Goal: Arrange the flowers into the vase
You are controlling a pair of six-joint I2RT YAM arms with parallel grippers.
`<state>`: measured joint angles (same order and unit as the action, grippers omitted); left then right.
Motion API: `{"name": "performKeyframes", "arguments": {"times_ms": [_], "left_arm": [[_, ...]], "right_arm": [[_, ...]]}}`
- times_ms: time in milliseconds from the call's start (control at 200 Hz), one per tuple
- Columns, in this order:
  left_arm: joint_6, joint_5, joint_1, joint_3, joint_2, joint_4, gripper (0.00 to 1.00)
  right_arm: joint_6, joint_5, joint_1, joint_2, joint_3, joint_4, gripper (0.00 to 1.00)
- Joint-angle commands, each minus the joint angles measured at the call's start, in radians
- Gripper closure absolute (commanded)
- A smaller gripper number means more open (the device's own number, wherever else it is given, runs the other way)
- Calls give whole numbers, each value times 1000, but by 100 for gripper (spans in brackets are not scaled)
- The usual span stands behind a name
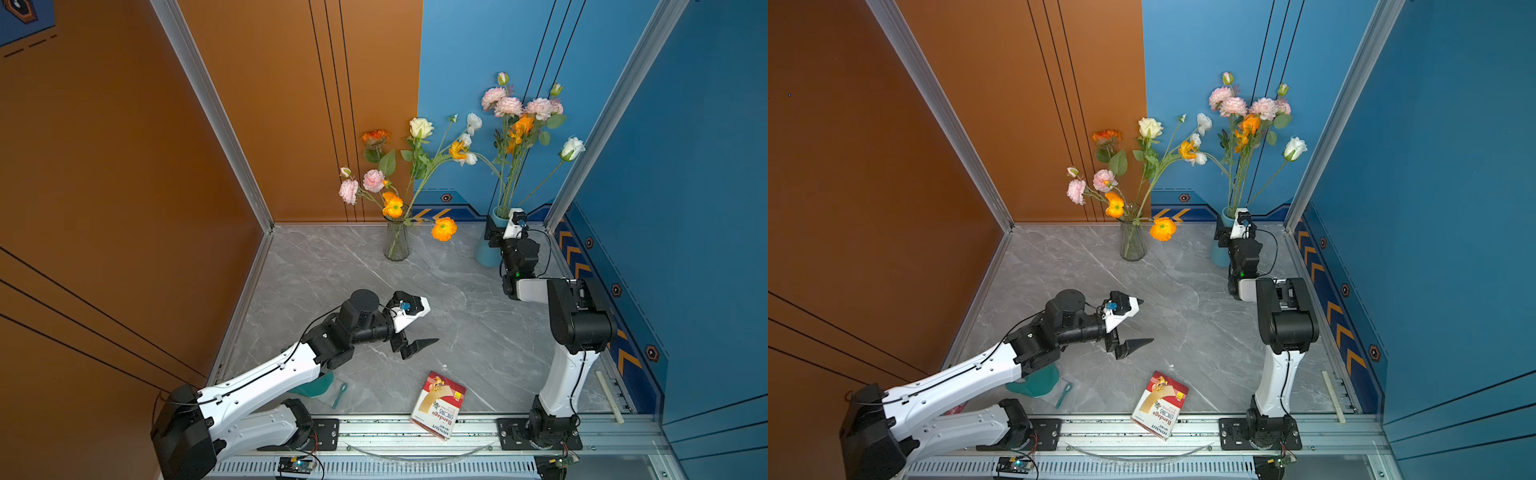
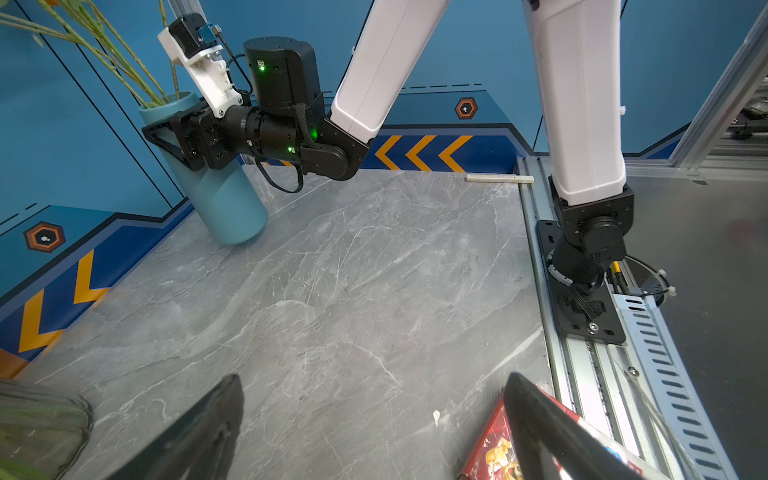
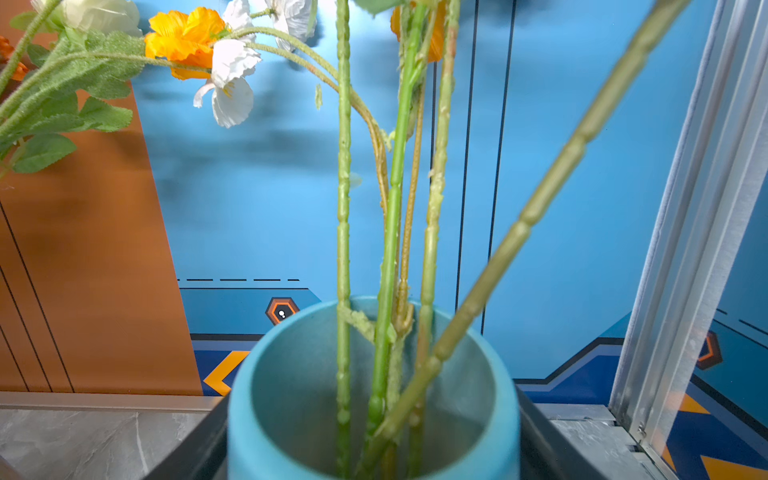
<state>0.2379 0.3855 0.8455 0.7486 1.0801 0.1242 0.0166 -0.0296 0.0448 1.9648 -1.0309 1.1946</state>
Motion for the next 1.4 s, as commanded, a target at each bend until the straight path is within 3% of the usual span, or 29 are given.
{"name": "performKeyframes", "arguments": {"times_ms": [0, 375, 606, 766, 1071, 1396], "left_arm": [[-18, -13, 3, -25, -21, 13, 2], [-15, -13, 1, -46, -36, 16, 2], [-12, -9, -3, -50, -45, 19, 2], [-11, 2, -8, -49, -48, 23, 2], [-10, 12, -16, -61, -82, 22, 2], [-3, 16, -20, -58, -88, 27, 2]], "right_arm": [[2, 12, 12, -41, 4, 224, 62], [-50, 50, 57, -9, 31, 224, 62], [-69, 64, 74, -4, 64, 225, 56], [-60, 90, 72, -10, 97, 225, 49], [-39, 125, 75, -15, 150, 225, 15], [-39, 166, 85, -35, 220, 224, 1]]}}
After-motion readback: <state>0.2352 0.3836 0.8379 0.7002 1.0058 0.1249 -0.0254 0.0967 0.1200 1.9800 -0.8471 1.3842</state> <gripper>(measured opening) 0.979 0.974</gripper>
